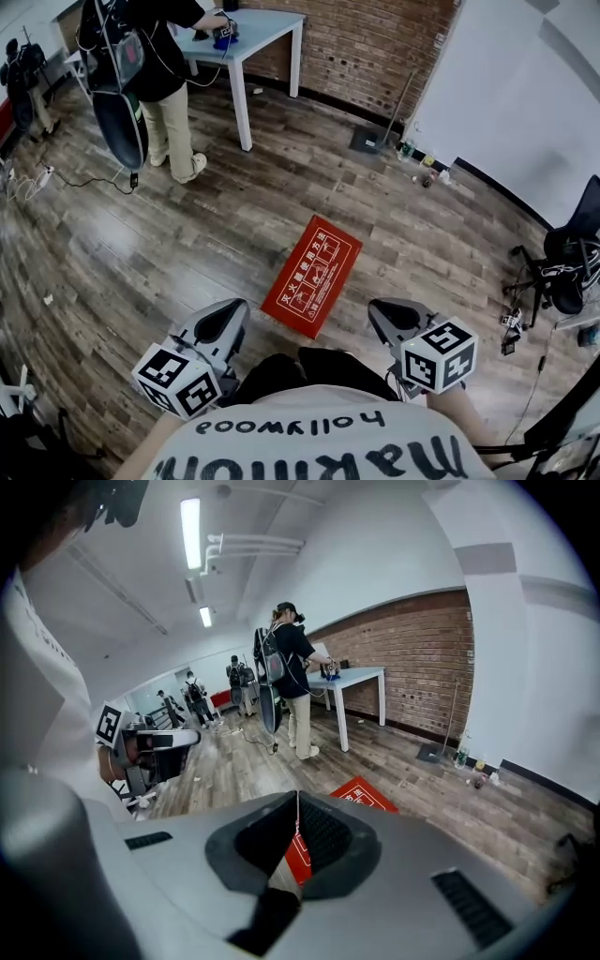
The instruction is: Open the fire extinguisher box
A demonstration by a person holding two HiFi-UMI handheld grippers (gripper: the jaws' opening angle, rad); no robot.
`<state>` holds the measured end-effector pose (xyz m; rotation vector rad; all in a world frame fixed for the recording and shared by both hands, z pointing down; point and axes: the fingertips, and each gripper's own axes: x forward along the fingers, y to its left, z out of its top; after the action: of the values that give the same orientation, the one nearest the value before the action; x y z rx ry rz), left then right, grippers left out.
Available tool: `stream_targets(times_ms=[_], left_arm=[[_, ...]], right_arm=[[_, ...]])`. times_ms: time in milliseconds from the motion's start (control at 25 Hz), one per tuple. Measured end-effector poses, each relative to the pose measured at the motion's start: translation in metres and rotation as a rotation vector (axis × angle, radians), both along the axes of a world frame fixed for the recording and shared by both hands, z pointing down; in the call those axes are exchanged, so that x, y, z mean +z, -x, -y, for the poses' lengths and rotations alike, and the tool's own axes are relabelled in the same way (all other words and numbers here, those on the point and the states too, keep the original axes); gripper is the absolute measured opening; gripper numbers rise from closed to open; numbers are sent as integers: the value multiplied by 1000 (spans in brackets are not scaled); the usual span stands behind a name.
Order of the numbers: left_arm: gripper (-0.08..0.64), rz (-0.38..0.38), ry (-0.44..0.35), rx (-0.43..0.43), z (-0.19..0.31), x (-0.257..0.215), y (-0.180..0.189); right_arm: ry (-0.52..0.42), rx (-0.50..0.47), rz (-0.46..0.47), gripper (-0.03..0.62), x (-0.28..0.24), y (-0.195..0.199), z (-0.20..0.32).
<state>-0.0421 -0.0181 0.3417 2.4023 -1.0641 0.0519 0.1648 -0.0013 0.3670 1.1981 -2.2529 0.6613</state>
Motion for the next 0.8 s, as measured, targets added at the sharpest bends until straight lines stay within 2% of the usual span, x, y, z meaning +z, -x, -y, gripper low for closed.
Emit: stream_targets(times_ms=[280,520,800], left_arm=[[6,-9,28,-37,9,15,3],[6,11,16,-72,13,15,-7],[6,24,47,-88,28,21,-27]], right_arm=[[10,-47,-16,12,6,2,10],[2,-78,-5,12,8,-6,28],[-7,-96,5,12,6,-26,47]])
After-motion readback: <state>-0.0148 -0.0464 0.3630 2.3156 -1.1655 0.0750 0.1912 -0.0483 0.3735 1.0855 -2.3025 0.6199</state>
